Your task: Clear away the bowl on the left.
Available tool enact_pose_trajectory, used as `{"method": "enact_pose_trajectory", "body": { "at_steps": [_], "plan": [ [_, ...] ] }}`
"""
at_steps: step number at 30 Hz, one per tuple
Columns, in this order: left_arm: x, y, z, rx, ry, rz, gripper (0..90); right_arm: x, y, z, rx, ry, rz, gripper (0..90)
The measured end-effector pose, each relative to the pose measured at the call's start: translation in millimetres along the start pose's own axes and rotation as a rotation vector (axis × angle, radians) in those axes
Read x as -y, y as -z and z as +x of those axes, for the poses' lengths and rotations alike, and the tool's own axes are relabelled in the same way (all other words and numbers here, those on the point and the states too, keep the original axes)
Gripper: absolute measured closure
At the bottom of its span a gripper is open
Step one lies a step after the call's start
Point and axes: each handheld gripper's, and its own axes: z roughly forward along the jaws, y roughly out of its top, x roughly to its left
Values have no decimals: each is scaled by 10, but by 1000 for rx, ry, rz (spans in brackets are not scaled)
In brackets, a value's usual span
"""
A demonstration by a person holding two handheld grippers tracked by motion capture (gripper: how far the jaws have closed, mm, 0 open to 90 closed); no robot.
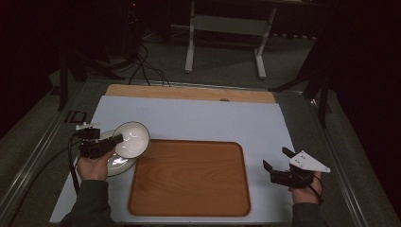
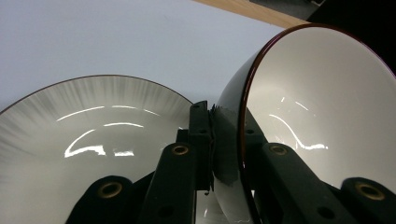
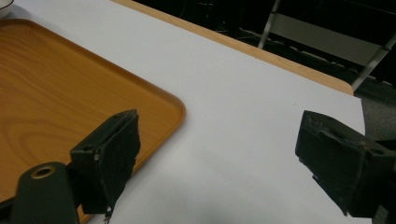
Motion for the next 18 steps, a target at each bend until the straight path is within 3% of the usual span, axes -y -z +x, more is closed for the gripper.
{"method": "enact_pose_trajectory", "body": {
  "at_steps": [18],
  "plan": [
    [13, -65, -132, 9, -35, 16, 819, 1, 1, -2, 0, -1, -2, 137]
  ]
}}
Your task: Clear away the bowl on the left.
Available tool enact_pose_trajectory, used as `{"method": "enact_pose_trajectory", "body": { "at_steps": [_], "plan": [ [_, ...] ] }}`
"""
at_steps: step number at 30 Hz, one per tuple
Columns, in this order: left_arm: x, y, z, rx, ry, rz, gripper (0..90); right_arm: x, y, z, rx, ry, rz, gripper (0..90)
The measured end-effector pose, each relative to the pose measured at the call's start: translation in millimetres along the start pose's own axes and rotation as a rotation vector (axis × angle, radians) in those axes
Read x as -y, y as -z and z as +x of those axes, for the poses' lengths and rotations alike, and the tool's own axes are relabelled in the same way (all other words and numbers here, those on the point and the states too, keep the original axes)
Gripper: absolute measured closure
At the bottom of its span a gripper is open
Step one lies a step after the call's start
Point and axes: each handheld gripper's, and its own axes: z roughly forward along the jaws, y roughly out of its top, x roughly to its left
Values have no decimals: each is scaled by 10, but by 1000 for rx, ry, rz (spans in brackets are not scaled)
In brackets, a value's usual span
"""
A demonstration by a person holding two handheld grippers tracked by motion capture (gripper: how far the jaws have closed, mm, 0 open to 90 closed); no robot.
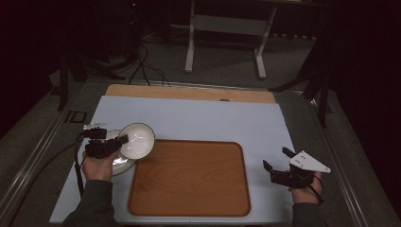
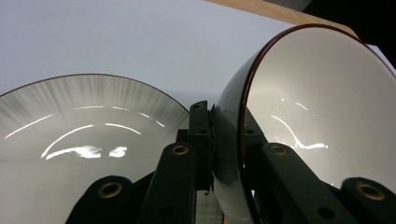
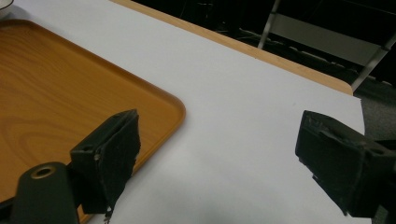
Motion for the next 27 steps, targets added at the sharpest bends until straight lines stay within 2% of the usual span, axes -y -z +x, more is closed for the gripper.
{"method": "enact_pose_trajectory", "body": {
  "at_steps": [27],
  "plan": [
    [24, -99, -185, 8, -47, 20, 819, 1, 2, -1, 2, -1, -3, 137]
  ]
}}
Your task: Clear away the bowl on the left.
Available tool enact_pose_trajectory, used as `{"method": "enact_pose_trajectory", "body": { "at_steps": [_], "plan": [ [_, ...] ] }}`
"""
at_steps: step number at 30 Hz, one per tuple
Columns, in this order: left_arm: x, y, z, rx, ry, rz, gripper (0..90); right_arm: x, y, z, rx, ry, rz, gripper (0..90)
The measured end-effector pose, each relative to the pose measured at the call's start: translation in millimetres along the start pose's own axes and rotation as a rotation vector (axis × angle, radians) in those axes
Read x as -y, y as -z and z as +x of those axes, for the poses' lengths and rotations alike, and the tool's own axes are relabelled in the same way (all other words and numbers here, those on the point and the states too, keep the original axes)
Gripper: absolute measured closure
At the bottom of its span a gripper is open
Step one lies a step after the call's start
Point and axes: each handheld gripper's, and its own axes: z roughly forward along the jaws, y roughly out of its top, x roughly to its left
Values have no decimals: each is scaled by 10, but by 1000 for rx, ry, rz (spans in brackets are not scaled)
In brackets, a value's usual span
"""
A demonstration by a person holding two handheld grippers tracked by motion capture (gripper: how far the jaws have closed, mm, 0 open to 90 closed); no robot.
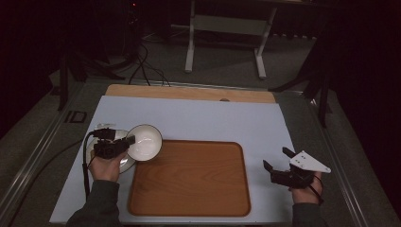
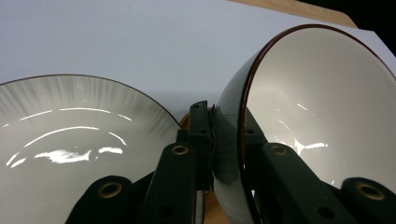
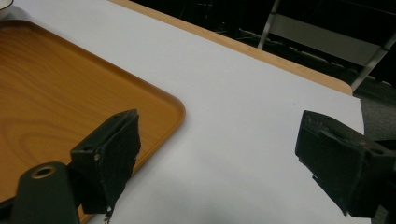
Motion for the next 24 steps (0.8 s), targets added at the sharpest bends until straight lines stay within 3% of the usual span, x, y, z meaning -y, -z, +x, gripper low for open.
{"method": "enact_pose_trajectory", "body": {
  "at_steps": [24],
  "plan": [
    [33, -127, -185, 26, -56, 35, 819, 0, 0, 0, 1, 0, 0, 138]
  ]
}}
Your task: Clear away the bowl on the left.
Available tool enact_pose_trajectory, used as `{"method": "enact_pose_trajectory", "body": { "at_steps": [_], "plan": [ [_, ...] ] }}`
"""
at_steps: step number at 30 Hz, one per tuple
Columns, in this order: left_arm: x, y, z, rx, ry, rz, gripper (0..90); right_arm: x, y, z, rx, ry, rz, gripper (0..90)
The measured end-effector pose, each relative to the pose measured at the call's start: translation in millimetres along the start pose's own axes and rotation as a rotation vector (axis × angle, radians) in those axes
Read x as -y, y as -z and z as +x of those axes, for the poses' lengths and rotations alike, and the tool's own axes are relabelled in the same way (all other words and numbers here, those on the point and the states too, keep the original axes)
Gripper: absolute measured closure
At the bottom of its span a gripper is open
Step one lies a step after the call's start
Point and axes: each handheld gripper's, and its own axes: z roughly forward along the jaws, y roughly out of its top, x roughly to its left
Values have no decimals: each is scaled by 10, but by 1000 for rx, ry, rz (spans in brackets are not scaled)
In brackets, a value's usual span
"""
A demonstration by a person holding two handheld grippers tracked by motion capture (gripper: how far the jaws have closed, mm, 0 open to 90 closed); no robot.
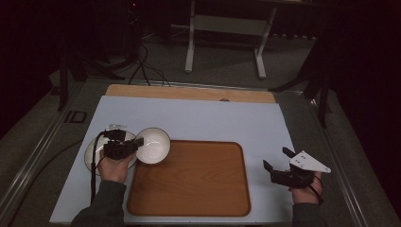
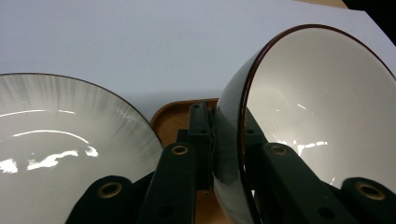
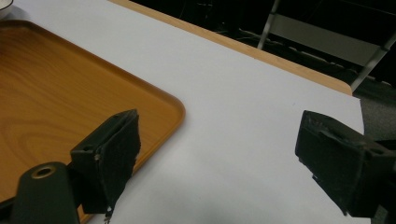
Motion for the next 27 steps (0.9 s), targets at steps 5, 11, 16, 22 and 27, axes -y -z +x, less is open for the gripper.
{"method": "enact_pose_trajectory", "body": {
  "at_steps": [5, 11, 16, 22, 27],
  "plan": [
    [6, -20, -31, 6, -7, 2, 819, -2, -5, 0, -1, 0, 1, 138],
    [15, -50, -77, 9, -19, 11, 819, -2, -6, -2, -2, 1, 1, 138],
    [25, -73, -117, 15, -30, 17, 819, -4, -9, -4, -4, 2, -1, 138],
    [36, -98, -162, 22, -31, 16, 819, -4, -14, -6, -4, 5, -1, 138],
    [54, -118, -197, 27, -39, 25, 819, -9, -15, -3, -3, 4, -1, 138]
  ]
}}
